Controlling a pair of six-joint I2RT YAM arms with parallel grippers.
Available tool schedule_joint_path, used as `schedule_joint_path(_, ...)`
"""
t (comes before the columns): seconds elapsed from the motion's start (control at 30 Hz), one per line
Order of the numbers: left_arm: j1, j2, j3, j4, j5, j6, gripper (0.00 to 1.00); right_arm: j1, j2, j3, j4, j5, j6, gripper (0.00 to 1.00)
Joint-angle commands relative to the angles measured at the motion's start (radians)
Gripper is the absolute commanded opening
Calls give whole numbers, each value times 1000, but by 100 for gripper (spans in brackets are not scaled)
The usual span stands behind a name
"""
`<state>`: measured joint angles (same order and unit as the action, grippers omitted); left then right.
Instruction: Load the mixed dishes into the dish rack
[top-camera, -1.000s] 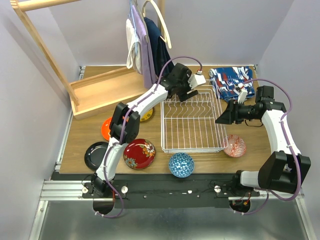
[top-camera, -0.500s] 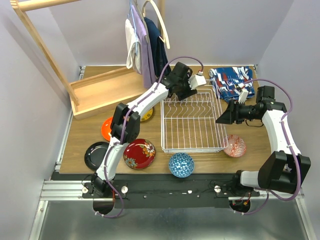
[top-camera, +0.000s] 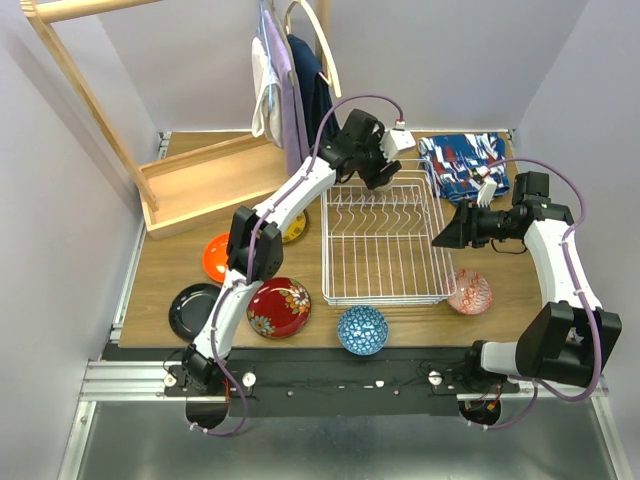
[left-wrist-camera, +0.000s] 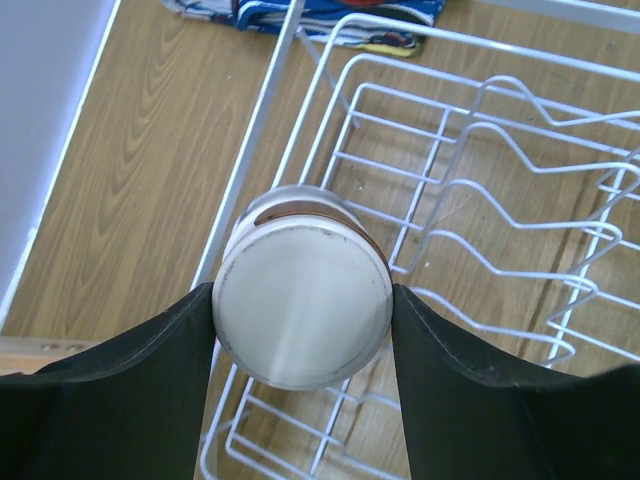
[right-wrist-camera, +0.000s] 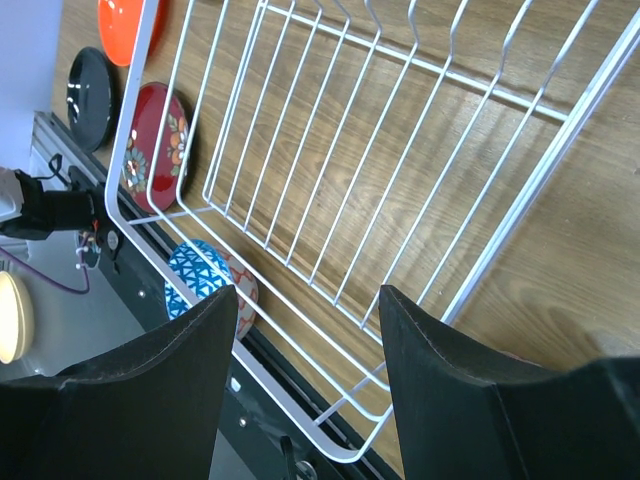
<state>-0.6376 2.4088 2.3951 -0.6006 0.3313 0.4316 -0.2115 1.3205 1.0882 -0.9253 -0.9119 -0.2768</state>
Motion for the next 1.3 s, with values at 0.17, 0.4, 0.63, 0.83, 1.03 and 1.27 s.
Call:
schedule_joint_path(0.17,-4,90,85,-68,89,-16,45,-14,5,-4,8,33,10,66)
schedule_joint_path(0.4,-4,105,95,-152,133,7,44,-17,13,-5,11,34,13,66)
schedule_joint_path(0.63,-4,144,107,-162,130,-11,46,-19,19,-4,9,34,11,66)
schedule_joint_path(0.83,-8,190,147,-157,129,-2,50,-22,20,-4,8,38,11,66)
schedule_joint_path(1.03,-13,205,142,-102,92,-5,76,-25,20,-2,8,38,11,66)
schedule_joint_path(1.27,-14,188,134,-53,87,-4,67,-29,19,-4,9,39,11,66)
